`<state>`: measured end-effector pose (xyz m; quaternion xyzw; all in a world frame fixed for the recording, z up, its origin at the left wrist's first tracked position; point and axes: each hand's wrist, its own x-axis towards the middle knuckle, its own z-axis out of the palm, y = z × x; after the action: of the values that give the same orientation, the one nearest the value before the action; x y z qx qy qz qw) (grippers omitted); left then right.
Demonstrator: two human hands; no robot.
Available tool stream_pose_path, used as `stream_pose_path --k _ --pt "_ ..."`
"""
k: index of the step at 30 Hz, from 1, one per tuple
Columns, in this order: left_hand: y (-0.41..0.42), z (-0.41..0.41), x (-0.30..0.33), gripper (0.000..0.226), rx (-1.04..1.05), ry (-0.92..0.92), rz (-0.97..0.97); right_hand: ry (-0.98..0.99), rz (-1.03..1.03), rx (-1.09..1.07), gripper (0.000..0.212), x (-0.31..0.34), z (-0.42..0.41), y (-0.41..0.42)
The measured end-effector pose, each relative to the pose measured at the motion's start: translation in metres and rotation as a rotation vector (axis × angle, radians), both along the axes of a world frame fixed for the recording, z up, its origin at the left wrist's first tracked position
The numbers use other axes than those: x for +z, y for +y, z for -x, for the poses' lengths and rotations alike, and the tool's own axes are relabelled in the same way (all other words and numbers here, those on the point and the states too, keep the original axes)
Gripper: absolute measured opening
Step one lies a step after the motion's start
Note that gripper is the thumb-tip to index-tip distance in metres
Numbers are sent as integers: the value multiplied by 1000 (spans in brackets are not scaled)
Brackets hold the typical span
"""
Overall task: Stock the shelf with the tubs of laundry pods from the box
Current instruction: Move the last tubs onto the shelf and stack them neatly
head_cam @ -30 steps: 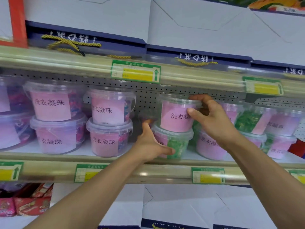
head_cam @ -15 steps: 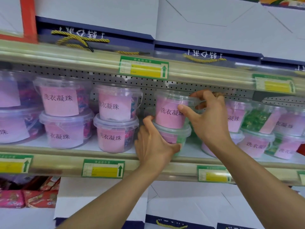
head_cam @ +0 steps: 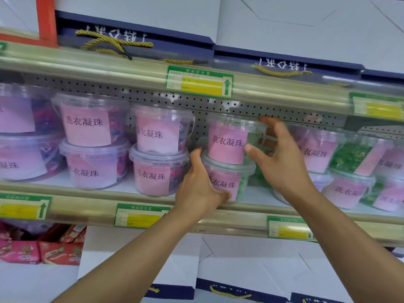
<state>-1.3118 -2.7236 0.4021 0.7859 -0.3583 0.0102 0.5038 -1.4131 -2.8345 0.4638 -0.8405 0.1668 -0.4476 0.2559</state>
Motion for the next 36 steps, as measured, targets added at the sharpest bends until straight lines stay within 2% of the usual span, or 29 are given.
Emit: stream_pose_path --k 4,10,14,17,19,21,23,30,36 --pt "-1 1 1 92 10 -25 3 5 -3 13 38 4 -3 -4" --pt "-2 1 -2 92 44 -10 35 23 -21 26 29 9 -3 -9" --pt "-4 7 -4 93 89 -63 35 28 -26 2 39 5 -2 -8" --pt "-1 5 -4 94 56 -38 27 -8 -131 -69 54 -6 2 -8" --pt "6 2 -3 92 9 -14 21 59 -217 -78 49 -18 7 -5" --pt "12 -2 -3 87 -41 -25 4 208 -292 10 43 -29 9 0" --pt "16 -5 -3 85 -65 -29 13 285 -300 64 47 -34 7 3" --pt "21 -7 -4 84 -55 -70 54 291 -332 156 46 -32 2 -5" --pt "23 -6 -4 84 -35 -104 35 285 -319 200 54 -34 -5 -11"
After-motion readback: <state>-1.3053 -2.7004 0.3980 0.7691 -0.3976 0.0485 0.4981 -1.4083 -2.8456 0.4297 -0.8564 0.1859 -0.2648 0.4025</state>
